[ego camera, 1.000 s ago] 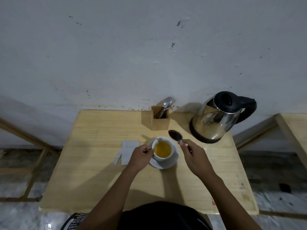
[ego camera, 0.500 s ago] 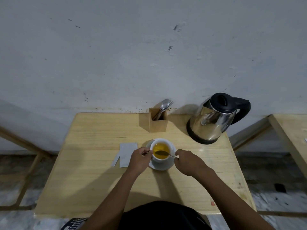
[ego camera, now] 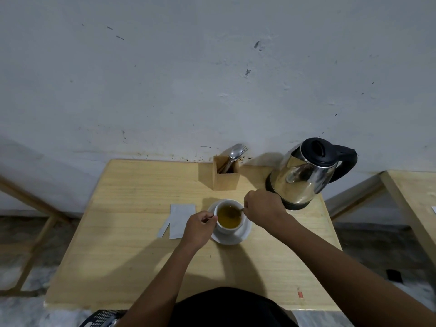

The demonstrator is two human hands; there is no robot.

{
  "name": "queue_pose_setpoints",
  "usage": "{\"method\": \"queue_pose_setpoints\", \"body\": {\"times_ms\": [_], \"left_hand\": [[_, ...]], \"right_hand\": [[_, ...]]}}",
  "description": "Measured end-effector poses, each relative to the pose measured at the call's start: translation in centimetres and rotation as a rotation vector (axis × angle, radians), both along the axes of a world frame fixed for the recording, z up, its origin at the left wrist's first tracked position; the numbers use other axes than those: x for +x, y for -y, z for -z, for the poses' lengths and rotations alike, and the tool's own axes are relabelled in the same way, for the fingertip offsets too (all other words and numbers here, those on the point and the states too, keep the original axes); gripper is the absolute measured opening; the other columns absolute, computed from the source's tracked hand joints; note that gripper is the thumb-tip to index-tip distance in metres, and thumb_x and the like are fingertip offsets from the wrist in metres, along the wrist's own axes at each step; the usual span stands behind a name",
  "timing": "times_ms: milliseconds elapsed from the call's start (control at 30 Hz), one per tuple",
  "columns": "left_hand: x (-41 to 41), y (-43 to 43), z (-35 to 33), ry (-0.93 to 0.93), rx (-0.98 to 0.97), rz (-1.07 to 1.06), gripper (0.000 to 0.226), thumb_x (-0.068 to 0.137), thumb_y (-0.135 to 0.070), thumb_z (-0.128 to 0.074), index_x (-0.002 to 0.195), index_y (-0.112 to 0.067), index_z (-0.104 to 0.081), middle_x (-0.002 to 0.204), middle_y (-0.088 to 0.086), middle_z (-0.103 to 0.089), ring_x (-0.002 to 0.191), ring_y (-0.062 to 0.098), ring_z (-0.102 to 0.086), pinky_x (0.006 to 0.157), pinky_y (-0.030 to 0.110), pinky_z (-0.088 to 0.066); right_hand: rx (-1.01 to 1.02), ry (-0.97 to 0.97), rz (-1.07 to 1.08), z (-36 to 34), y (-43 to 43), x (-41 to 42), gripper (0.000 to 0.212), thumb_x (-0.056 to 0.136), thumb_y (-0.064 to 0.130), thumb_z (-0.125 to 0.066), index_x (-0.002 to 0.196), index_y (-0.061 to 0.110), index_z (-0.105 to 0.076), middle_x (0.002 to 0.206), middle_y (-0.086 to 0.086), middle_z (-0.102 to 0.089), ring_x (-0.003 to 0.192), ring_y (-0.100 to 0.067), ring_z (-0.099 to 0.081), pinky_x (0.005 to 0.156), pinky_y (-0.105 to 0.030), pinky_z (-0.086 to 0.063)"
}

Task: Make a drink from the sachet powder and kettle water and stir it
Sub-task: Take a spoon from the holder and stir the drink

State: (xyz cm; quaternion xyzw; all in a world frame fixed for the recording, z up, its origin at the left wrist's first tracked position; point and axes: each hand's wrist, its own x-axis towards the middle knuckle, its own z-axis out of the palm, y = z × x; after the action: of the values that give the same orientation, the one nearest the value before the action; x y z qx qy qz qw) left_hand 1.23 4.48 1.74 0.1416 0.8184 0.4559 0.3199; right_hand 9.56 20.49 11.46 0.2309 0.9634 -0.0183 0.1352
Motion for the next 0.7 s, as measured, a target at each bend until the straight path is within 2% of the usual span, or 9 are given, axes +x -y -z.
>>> {"method": "queue_pose_setpoints", "body": {"times_ms": [200, 400, 533, 700], "left_hand": [[0.0, 0.0, -0.2, 0.001, 0.011, 0.012, 0.012, 0.092, -0.027, -0.057, 0.093, -0.022, -0.068, 0.090, -0.001, -0.070, 0.083, 0.018, -0.065, 0.077, 0.041, -0.056], [0.0, 0.1, -0.5, 0.000, 0.031, 0.018, 0.011, 0.092, -0.026, -0.057, 0.088, -0.023, -0.067, 0.086, -0.001, -0.069, 0.078, 0.020, -0.064, 0.074, 0.040, -0.055], [0.0, 0.2, -0.4, 0.014, 0.034, 0.017, 0.013, 0.092, -0.025, -0.058, 0.092, -0.019, -0.069, 0.088, 0.000, -0.070, 0.078, 0.018, -0.064, 0.073, 0.037, -0.054], [0.0, 0.1, -0.2, 0.018, 0.030, 0.013, 0.014, 0.092, -0.027, -0.058, 0.093, -0.020, -0.069, 0.090, -0.001, -0.070, 0.081, 0.017, -0.065, 0.074, 0.038, -0.056]], "right_hand": [[-0.049, 0.059, -0.041, -1.0, 0.2, -0.2, 0.023, 0.087, 0.035, -0.061, 0.100, 0.016, -0.065, 0.088, -0.001, -0.069, 0.073, -0.017, -0.063, 0.059, -0.027, -0.047], [-0.039, 0.001, -0.044, -0.4, 1.2, -0.8, 0.020, 0.090, 0.031, -0.053, 0.096, 0.017, -0.066, 0.084, -0.001, -0.067, 0.064, -0.018, -0.056, 0.048, -0.024, -0.033], [0.054, -0.007, -0.059, -0.2, 0.9, -1.0, 0.021, 0.094, 0.028, -0.050, 0.101, 0.017, -0.065, 0.088, -0.002, -0.068, 0.065, -0.018, -0.054, 0.050, -0.026, -0.033], [0.061, 0.038, -0.046, -0.9, 0.4, -0.6, 0.021, 0.092, 0.033, -0.056, 0.101, 0.015, -0.061, 0.086, -0.001, -0.064, 0.066, -0.018, -0.054, 0.052, -0.027, -0.035]]}}
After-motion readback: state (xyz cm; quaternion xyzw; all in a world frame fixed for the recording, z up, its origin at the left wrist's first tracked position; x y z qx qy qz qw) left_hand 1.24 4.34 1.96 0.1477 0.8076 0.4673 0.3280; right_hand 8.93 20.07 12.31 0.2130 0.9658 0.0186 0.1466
